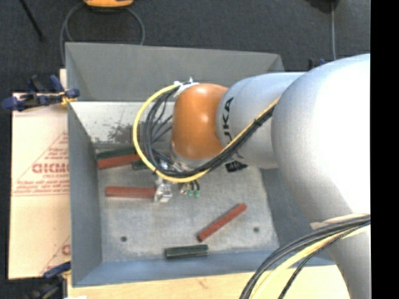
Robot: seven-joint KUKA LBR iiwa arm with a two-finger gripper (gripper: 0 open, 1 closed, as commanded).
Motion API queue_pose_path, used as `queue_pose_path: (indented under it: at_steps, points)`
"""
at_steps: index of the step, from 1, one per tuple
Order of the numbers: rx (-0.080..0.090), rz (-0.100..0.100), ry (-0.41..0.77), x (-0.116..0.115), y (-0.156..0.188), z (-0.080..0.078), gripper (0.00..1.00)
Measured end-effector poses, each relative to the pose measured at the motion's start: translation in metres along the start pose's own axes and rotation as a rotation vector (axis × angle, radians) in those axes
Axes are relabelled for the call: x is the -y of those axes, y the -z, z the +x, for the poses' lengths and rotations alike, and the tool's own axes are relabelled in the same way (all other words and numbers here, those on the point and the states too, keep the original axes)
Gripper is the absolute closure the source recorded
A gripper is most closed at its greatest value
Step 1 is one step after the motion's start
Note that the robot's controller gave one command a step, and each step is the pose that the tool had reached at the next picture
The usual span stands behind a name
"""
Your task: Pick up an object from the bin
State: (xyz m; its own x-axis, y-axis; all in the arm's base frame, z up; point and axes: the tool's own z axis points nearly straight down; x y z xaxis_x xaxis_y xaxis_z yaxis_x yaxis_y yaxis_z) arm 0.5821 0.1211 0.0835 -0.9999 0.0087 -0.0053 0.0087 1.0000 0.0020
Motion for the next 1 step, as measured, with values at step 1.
queue_pose_path:
  at_steps: [1]
  points:
    - [-0.002, 0.001, 0.010, -0.0310, 0.1471, 0.0109, 1.00]
